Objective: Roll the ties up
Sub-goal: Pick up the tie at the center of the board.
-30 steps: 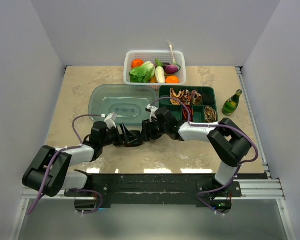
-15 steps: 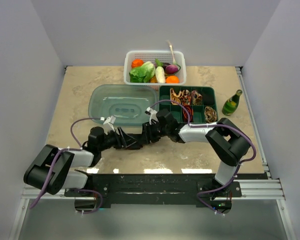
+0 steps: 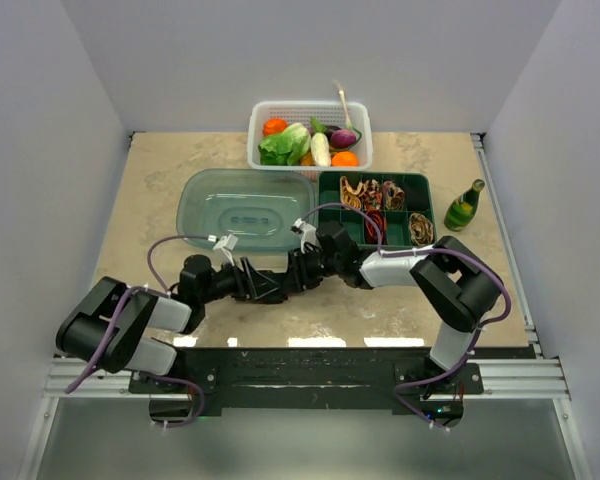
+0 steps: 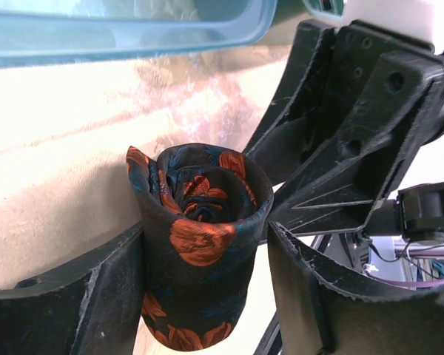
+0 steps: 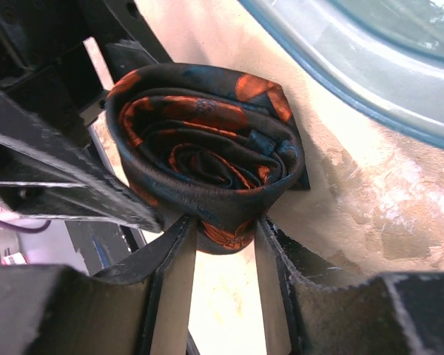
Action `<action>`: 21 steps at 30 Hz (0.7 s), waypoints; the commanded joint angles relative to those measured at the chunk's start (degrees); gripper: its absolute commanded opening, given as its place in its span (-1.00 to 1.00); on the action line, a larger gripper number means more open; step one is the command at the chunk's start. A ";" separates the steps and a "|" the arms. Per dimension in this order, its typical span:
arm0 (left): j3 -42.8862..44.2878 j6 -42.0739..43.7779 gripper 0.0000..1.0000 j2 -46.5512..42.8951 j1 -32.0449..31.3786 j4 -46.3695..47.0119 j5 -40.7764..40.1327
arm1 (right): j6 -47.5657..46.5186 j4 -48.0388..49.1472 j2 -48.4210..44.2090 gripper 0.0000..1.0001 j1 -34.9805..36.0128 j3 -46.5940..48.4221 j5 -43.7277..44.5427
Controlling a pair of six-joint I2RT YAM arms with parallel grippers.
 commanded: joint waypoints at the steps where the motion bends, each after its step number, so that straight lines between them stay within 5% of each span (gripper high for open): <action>1: 0.29 0.15 0.28 3.09 -3.19 7.35 4.57 | -2.37 6.28 -1.69 -0.25 0.03 -0.09 -0.94; 6: -0.93 -2.49 -0.09 5.99 -3.90 13.67 4.12 | -4.40 5.23 -2.83 -0.25 -0.06 0.00 -1.74; 17: -1.38 -2.49 -0.24 -3.40 -3.90 11.84 2.63 | -8.09 -4.69 -15.83 -0.04 -4.80 0.70 3.18; 21: -1.11 -3.19 -0.24 -7.70 -3.90 11.23 2.81 | -7.65 -5.58 -21.11 0.35 -7.18 0.35 3.19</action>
